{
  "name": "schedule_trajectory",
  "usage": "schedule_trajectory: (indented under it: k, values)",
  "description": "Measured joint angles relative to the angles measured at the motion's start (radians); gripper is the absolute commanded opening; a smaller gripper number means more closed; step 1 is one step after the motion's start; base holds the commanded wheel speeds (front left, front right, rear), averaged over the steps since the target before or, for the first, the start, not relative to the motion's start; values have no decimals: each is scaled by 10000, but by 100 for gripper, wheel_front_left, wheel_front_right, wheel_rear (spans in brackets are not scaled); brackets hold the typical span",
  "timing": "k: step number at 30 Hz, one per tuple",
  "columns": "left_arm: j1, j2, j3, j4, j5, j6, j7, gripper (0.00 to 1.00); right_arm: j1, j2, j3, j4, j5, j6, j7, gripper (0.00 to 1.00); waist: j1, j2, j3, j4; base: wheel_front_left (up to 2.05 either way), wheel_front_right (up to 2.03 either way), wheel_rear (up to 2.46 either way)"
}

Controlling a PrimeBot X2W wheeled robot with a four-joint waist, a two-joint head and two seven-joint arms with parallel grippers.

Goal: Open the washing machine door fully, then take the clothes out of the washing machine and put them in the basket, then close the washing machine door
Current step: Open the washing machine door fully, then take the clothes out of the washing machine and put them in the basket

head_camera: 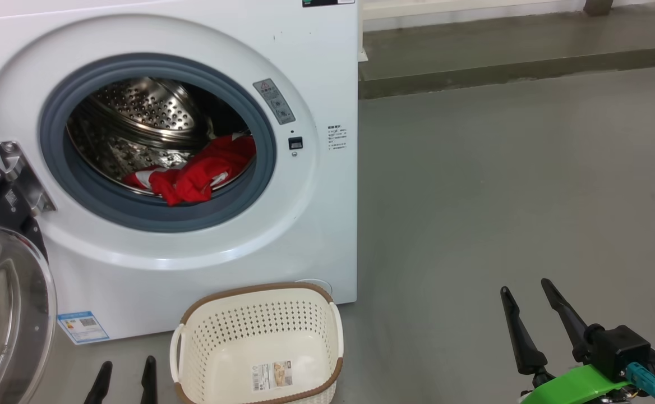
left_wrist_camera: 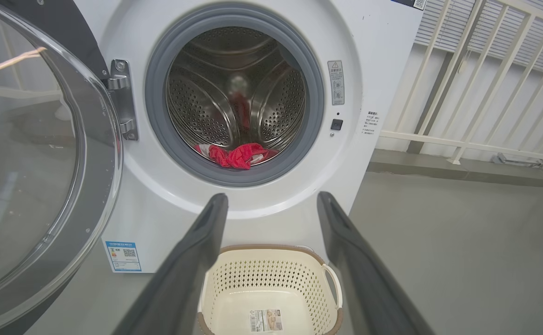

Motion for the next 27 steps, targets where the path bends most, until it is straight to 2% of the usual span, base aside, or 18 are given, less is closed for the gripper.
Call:
schedule_trajectory:
  k: [4,9,19,27]
  values:
    - [1,-29,56,13,82,-173,2,100,0,0,-31,12,-2,0,0,100,0,0,40,35,0,0,0]
    - [0,-328,351,-27,67,-159,0,100,-1,4,-17,29,-2,0,0,100,0,0,91,60,0,0,0]
    - [3,-355,483,-372,263,-171,0,100,-4,8,-19,128,-2,0,0,100,1,0,146,51,0,0,0]
    - [5,-357,453,-330,543,65,0,100,-16,10,-8,182,-2,0,0,100,0,0,192,51,16,-16,-1]
